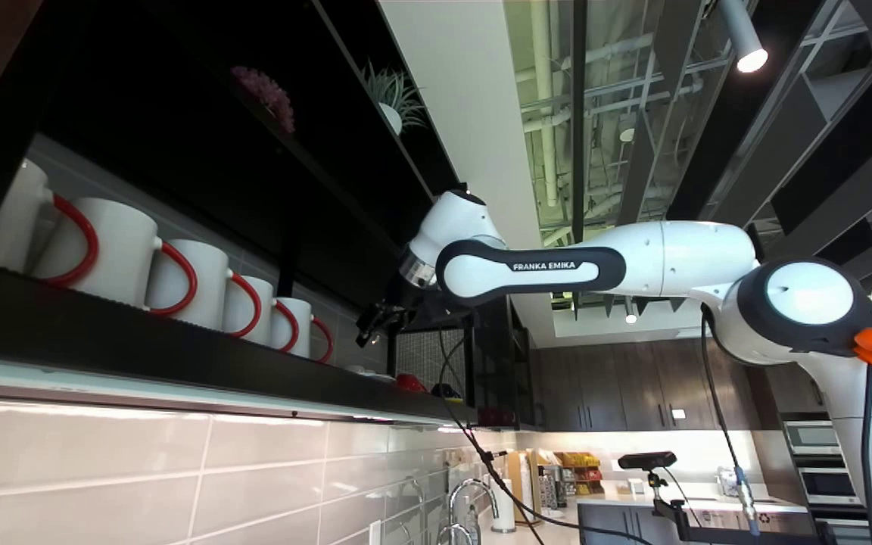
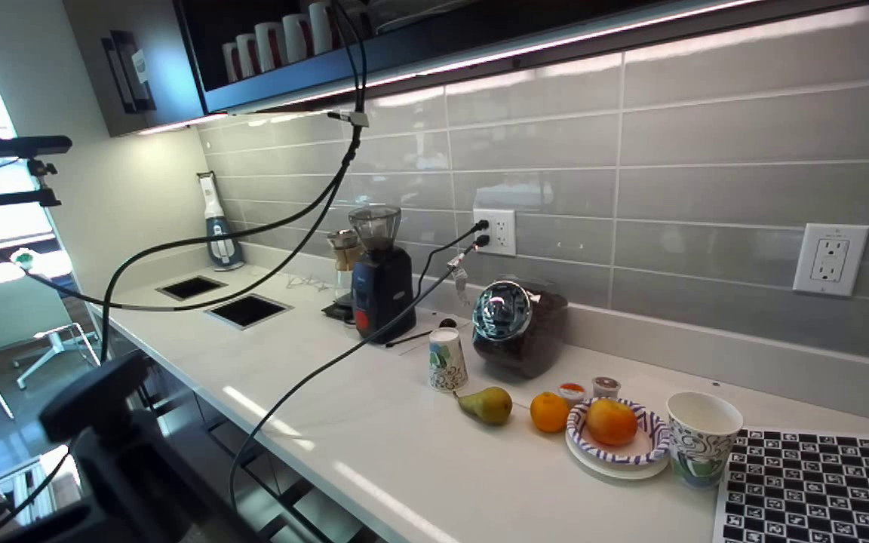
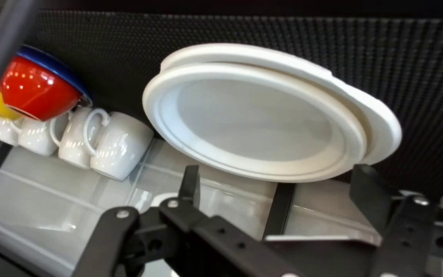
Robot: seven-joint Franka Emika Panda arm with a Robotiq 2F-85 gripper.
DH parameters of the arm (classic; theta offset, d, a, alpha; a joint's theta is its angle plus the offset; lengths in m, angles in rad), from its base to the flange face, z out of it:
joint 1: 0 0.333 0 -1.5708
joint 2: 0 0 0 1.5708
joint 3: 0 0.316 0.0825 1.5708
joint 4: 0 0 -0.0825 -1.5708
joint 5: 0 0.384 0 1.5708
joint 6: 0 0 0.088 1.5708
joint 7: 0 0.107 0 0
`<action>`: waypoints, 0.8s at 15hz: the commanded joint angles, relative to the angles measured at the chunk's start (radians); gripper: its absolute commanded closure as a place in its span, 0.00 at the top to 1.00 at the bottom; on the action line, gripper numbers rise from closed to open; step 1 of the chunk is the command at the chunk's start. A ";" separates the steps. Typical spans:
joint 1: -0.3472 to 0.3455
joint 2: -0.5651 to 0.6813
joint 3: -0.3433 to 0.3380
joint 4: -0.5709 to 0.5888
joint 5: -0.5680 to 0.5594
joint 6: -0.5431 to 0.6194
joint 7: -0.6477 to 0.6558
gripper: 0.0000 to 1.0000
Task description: Remove one white plate from the shelf
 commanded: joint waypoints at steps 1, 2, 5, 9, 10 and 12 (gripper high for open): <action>-0.017 -0.132 -0.029 -0.123 0.103 0.018 0.038 1.00; -0.025 -0.153 -0.035 -0.130 0.077 -0.009 0.079 1.00; -0.015 -0.097 -0.033 -0.064 0.062 -0.005 0.034 1.00; -0.044 -0.069 -0.017 -0.028 0.092 -0.033 0.051 1.00; -0.059 -0.072 -0.033 -0.012 0.121 -0.054 0.067 1.00; -0.090 -0.084 -0.067 0.006 0.204 -0.073 0.080 1.00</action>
